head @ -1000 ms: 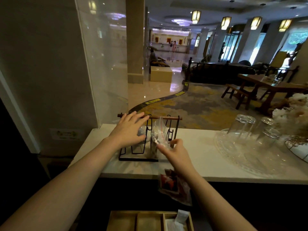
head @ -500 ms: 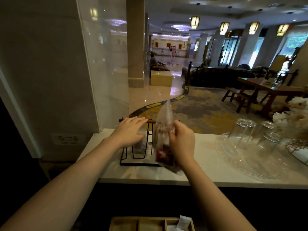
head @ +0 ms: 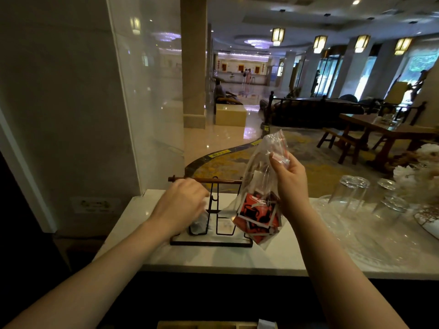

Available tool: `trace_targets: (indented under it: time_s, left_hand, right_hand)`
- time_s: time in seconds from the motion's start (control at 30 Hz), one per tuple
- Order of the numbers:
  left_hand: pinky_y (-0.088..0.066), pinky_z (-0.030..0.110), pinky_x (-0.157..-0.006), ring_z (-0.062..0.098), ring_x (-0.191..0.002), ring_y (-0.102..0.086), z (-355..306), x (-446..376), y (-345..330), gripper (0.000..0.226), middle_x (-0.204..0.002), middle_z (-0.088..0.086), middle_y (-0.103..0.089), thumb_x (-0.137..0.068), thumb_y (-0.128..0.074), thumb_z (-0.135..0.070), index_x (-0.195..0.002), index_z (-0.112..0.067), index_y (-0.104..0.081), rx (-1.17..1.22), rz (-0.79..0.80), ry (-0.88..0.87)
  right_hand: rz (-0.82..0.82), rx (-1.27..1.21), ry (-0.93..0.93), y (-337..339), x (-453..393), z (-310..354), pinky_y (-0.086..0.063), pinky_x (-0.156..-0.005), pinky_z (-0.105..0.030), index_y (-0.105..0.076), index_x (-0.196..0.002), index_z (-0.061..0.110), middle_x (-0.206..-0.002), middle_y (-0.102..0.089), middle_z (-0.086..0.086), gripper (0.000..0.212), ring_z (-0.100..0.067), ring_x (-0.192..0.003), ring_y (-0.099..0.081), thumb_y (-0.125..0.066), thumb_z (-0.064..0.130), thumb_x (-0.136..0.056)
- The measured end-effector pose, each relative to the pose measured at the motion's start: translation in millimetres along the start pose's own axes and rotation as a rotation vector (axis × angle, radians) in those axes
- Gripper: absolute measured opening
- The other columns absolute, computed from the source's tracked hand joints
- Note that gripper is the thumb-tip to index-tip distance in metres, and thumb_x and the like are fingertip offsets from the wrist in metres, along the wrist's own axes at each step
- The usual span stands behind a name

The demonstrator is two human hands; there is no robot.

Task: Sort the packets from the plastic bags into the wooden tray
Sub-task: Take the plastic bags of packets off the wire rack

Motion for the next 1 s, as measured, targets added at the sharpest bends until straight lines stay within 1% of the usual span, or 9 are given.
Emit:
trace_targets:
  time_s: [0.07,0.17,0.3,0.4,0.47,0.57,0.67,0.83,1.0]
  left_hand:
    - [-0.03,0.047,-0.112,0.018,-0.114,-0.057,-3.2,4.9,-17.4,0.034,-0.111,-0.001,-0.067,-0.082,-0.062,-0.036,-0.112,-0.021,-0.063,-0.241,0.174,-0.13]
    - [0.0,0.052,-0.115,0.021,-0.129,-0.047,1.1,3.2,-31.0,0.036,-0.122,0.001,-0.064,-0.085,-0.06,-0.03,-0.12,-0.022,-0.059,-0.34,0.356,-0.124]
    - [0.012,0.046,-0.113,0.016,-0.113,-0.058,-1.2,3.2,-33.9,0.033,-0.106,-0.004,-0.07,-0.081,-0.065,-0.014,-0.11,-0.029,-0.066,-0.296,0.361,-0.087]
    - [0.002,0.04,-0.118,0.016,-0.097,-0.063,-0.3,-1.4,-32.4,0.023,-0.092,-0.003,-0.071,-0.083,-0.061,-0.007,-0.094,-0.027,-0.066,-0.151,0.281,-0.008]
    - [-0.012,0.042,-0.12,0.022,-0.1,-0.063,5.1,-2.6,-32.2,0.028,-0.088,0.001,-0.068,-0.085,-0.055,-0.003,-0.078,-0.03,-0.054,0.024,0.252,0.096]
    - [-0.045,0.045,-0.098,0.024,-0.111,-0.056,8.6,-7.0,-20.5,0.02,-0.095,0.002,-0.065,-0.092,-0.047,-0.011,-0.076,-0.021,-0.052,0.334,0.136,0.28]
    - [-0.038,0.03,-0.061,0.011,-0.069,-0.052,8.1,-23.7,4.6,0.027,-0.067,-0.007,-0.051,-0.095,-0.044,-0.016,-0.069,-0.022,-0.048,0.456,-0.039,0.378]
    - [-0.055,0.044,-0.063,0.021,-0.069,-0.062,15.2,-42.9,39.1,0.028,-0.072,0.003,-0.064,-0.094,-0.04,-0.028,-0.077,-0.016,-0.058,0.422,-0.232,0.37]
    - [-0.054,0.04,-0.053,0.019,-0.054,-0.057,3.0,-56.4,90.9,0.028,-0.061,0.004,-0.057,-0.098,-0.037,-0.024,-0.077,-0.018,-0.055,0.294,-0.497,0.392]
  right_hand:
    - [0.013,0.071,0.018,-4.6,-3.3,-1.3,-0.056,-0.083,-0.052,-0.066,-0.109,0.02,-0.1,-0.071,-0.007,0.02,-0.025,-0.091,-0.068,-0.057,0.022,-0.091]
    - [0.04,0.252,0.084,-14.8,-10.5,0.5,-0.055,-0.086,-0.047,-0.062,-0.117,0.019,-0.113,-0.068,-0.006,0.027,-0.019,-0.097,-0.066,-0.056,0.019,-0.091]
    - [0.146,0.673,0.223,-35.5,-26.1,2.8,-0.046,-0.1,-0.035,-0.063,-0.118,0.009,-0.139,-0.052,-0.003,0.032,-0.019,-0.118,-0.055,-0.06,0.017,-0.088]
    - [0.276,0.871,0.254,-53.5,-29.7,0.8,-0.039,-0.092,-0.016,-0.066,-0.107,0.003,-0.141,-0.049,-0.004,0.023,-0.016,-0.114,-0.055,-0.059,0.013,-0.087]
    - [0.376,0.896,0.245,-62.9,-29.5,-1.8,-0.034,-0.074,0.002,-0.061,-0.111,-0.004,-0.137,-0.051,-0.009,0.025,-0.015,-0.106,-0.055,-0.055,0.005,-0.088]
    - [0.396,0.967,0.241,-73.6,-29.9,-5.3,-0.04,-0.072,-0.023,-0.063,-0.09,-0.001,-0.131,-0.055,-0.01,0.012,-0.028,-0.108,-0.056,-0.055,0.006,-0.085]
    - [0.367,0.992,0.22,-77.4,-30.0,-12.4,-0.046,-0.079,-0.037,-0.062,-0.084,0.002,-0.126,-0.058,-0.012,0.009,-0.032,-0.107,-0.056,-0.056,0.009,-0.084]
    - [0.275,0.97,0.185,-80.5,-25.8,-22.7,-0.05,-0.07,-0.043,-0.046,-0.064,0.013,-0.096,-0.058,-0.008,0.019,-0.034,-0.088,-0.058,-0.054,0.012,-0.08]
    - [0.246,0.984,0.16,-82.9,-24.4,-23.5,-0.052,-0.075,-0.049,-0.054,-0.075,0.016,-0.102,-0.06,-0.011,0.009,-0.036,-0.089,-0.059,-0.056,0.017,-0.083]
Point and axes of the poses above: each hand's wrist, its own x-axis away from the middle knuckle, its own y-axis out of the back of the hand, z = x × y, the point moved 1 cm from there along -x, towards the middle knuckle
